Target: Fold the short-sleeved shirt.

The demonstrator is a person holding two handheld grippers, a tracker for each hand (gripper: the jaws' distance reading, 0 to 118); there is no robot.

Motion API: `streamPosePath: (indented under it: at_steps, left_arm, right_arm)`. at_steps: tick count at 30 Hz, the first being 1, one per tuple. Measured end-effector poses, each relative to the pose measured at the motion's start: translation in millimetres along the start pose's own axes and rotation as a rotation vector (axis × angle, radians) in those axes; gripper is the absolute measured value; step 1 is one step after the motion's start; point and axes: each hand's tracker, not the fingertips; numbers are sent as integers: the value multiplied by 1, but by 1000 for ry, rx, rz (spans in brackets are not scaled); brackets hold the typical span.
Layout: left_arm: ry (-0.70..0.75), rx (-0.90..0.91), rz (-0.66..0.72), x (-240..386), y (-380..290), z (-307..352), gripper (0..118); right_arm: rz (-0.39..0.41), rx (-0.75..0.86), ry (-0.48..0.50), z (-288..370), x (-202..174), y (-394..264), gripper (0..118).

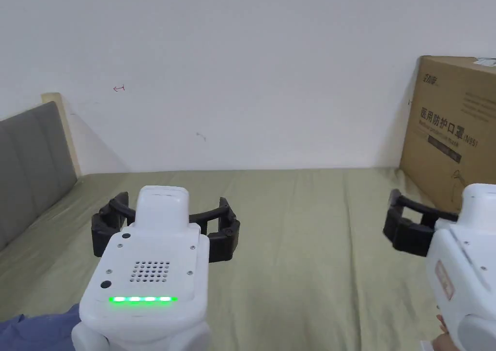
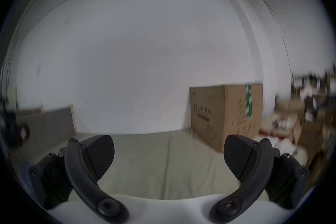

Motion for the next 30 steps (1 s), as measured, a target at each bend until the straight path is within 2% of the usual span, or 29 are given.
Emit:
streamPosePath:
  at_steps: [2, 5, 8, 12, 16, 20, 25, 30]
  left_arm:
    - [5, -28, 46, 0, -1, -1, 118]
    - [4, -13, 58, -4, -5, 2, 118]
    - [14, -1, 53, -4, -5, 3, 118]
    - [22, 4, 40, -3, -8, 8, 118]
    - [9, 30, -10, 4, -9, 13, 118]
    - [-16, 33, -26, 10, -10, 16, 118]
    - [-69, -12, 36, 9, -12, 13, 118]
    - [-70, -2, 1, 14, -14, 17, 118]
  right_arm:
    - [-30, -14, 45, 6, 0, -6, 118]
    - [-64, -34, 50, 6, 3, -13, 118]
    - [-151, -81, 86, 4, 13, -19, 118]
    - [-218, -70, 117, 7, 20, -23, 118]
    - [-178, -69, 43, 12, 15, -22, 118]
    - [-147, -74, 56, 14, 12, -22, 118]
    - [-76, -50, 48, 20, 10, -22, 118]
    - [-57, -59, 22, 19, 10, -23, 118]
